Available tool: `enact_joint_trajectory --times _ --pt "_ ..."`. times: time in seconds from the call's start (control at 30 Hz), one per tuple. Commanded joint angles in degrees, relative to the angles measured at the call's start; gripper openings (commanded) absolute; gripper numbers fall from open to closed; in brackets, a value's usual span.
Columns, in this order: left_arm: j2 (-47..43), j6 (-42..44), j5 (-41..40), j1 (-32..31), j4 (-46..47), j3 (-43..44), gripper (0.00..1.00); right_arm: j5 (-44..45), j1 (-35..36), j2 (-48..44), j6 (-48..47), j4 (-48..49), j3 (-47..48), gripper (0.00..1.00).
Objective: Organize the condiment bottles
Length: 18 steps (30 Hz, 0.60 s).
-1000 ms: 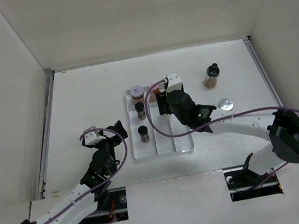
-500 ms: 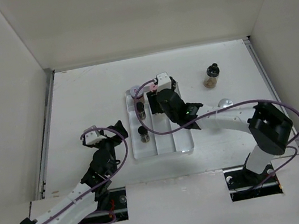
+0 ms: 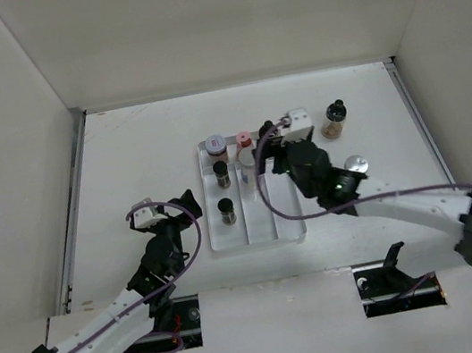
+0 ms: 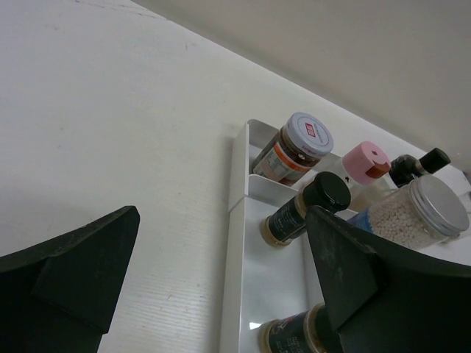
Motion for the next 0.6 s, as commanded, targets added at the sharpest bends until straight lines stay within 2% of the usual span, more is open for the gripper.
enact_joint_trajectory --times 0.0,0.13,0.23,0.37,0.57 --pt "-1.0 0.5 0.3 -0.4 2.5 -0.7 1.0 9.1 -2.8 -14.3 3.7 -0.4 -7.2 1.0" --pt "-0.1 0.3 0.3 -1.4 3.0 -0.4 1.0 19.3 -10.8 -27.4 10.5 -14.7 -14.8 1.0" --pt "1.1 0.3 0.3 -1.5 3.4 0.0 1.0 22.4 -16.0 -30.7 15.2 -22.9 -17.7 1.0" --pt "0.9 0.3 0.0 -1.6 3.4 -0.1 1.0 18.1 -20.3 -26.8 14.9 -22.8 -19.4 1.0" --pt "-0.2 0.3 -0.1 -1.3 3.2 -0.5 1.0 15.1 -21.3 -23.4 15.5 -19.3 -20.1 1.0"
